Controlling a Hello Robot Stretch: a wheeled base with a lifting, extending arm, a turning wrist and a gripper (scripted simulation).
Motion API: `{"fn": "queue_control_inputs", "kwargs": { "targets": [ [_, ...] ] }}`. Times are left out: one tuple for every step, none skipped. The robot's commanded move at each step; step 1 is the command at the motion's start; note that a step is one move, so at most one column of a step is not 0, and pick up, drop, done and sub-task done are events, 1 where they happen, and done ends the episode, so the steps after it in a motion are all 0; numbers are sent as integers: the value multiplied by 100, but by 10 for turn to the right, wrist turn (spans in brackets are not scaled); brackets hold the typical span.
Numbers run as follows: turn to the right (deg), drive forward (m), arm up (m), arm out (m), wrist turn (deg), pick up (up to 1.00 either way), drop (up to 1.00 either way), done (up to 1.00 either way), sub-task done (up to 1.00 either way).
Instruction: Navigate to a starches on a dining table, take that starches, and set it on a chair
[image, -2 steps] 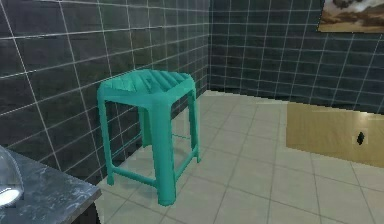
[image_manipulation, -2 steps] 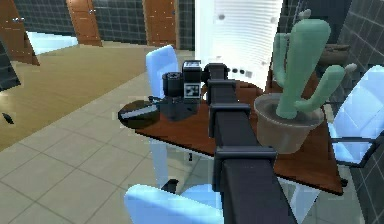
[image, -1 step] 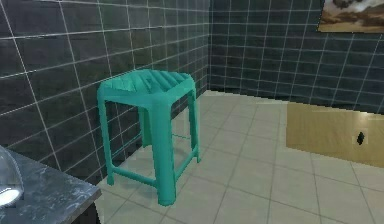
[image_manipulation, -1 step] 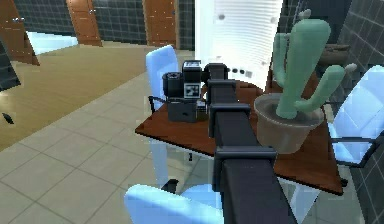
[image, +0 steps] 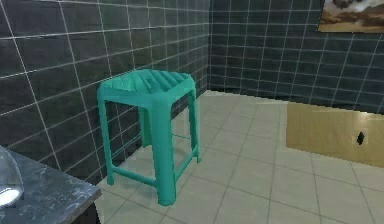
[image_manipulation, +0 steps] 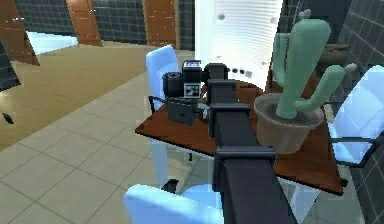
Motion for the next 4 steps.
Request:
{"fn": "queue_control_inputs", "kwargs": {
  "targets": [
    [0,0,-34,0,0,0,0,0,0],
    [0,0,-50,0,0,0,0,0,0],
    [0,0,0,0,0,0,100,0,0],
    [0,0,0,-10,0,0,0,0,0]
  ]
}}
